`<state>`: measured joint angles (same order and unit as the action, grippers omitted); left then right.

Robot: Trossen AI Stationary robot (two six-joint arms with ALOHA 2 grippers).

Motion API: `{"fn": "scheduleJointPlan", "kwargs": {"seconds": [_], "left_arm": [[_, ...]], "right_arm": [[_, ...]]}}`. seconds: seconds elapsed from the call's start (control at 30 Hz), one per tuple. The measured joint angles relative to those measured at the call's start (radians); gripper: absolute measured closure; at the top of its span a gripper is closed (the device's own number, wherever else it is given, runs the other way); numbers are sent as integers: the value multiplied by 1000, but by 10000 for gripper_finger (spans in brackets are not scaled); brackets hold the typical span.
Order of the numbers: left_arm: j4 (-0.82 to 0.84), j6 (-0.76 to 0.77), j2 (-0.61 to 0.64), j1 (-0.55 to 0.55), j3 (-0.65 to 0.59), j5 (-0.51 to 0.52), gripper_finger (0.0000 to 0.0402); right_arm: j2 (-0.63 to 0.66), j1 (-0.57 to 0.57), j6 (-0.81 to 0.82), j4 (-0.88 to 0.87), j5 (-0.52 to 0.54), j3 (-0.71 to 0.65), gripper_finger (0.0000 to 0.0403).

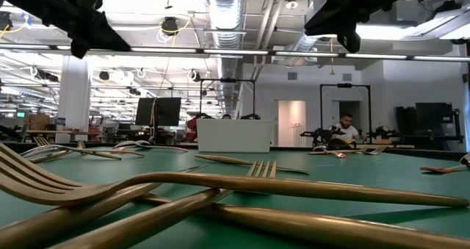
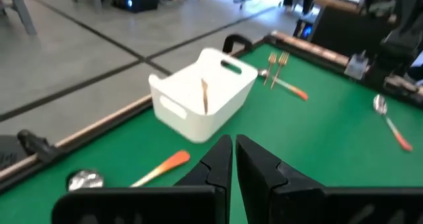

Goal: Sort silverware by color (type)
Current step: Put the gold fork into the transparent bin

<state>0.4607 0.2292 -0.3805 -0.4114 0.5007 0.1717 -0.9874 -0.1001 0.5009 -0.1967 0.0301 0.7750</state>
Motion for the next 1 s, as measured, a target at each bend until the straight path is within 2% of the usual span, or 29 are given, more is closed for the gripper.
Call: {"fn": "scheduleJointPlan", "kwargs": {"seconds": [0.1,0.17,0.3,0.47,0.57,0.73,0.87,1.0], "left_arm": [[47,-3,0,0,0,0,393],[15,-42,2,1,0,-35,393],[-210,-122,43,8,-53,-235,393],[-470,-92,152,7,-207,-300,393],[-522,-87,228,7,-272,-307,393],[-476,-86,324,7,-347,-272,393],[-349,-75,348,7,-359,-211,393],[-223,-4,348,7,-359,-207,393]], "right_arm": [[0,1,-27,2,-1,0,326],[0,1,-39,9,-2,0,326],[0,1,-74,30,-7,0,326],[0,4,-69,58,-55,0,328],[0,22,-65,67,-63,0,331],[0,47,-64,67,-63,0,337],[0,50,-65,67,-62,0,338],[0,45,-66,67,-60,0,338]]}}
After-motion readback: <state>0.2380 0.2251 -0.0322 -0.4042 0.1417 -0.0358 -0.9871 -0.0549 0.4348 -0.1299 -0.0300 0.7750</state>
